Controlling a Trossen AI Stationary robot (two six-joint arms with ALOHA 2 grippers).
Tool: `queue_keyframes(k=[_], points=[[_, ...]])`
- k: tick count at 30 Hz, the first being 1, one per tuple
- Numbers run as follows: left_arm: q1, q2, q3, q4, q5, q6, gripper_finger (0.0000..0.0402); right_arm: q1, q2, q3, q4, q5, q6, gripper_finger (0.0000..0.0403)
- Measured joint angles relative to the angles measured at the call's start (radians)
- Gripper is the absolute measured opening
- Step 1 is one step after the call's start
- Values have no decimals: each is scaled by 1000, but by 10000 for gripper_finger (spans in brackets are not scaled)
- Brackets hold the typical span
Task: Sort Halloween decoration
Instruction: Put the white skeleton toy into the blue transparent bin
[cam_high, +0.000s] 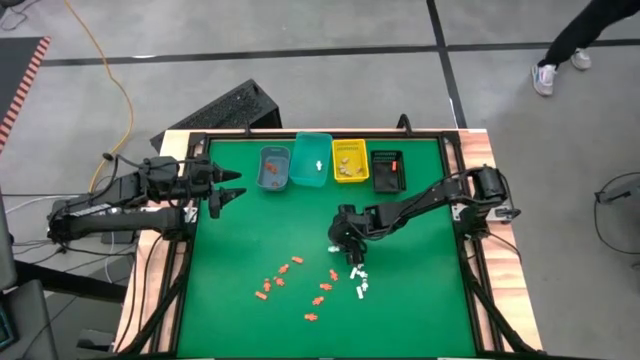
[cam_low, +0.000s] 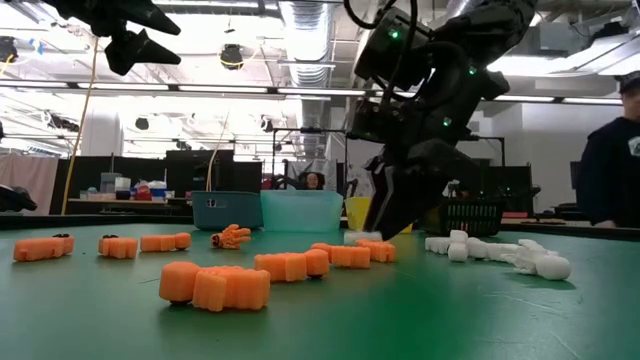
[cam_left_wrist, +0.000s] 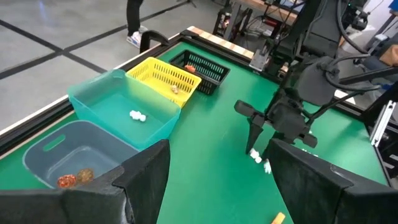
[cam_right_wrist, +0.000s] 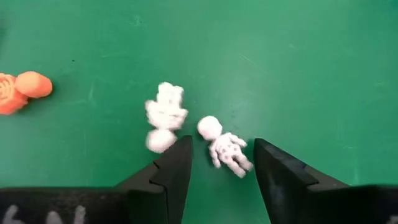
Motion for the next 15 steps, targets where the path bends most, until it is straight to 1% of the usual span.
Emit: queue_keyframes(k=[3, 5, 10, 15], points=[[0, 0, 0, 0, 0, 0, 261, 0, -1, 1, -13, 0, 12, 173], [0, 0, 0, 0, 0, 0, 261, 0, 0, 1, -16, 1, 22, 157], [0, 0, 0, 0, 0, 1, 261, 0, 0, 1, -17, 3, 34, 99], [0, 0, 0, 0, 0, 4, 261, 0, 1, 1, -19, 6, 91, 40]])
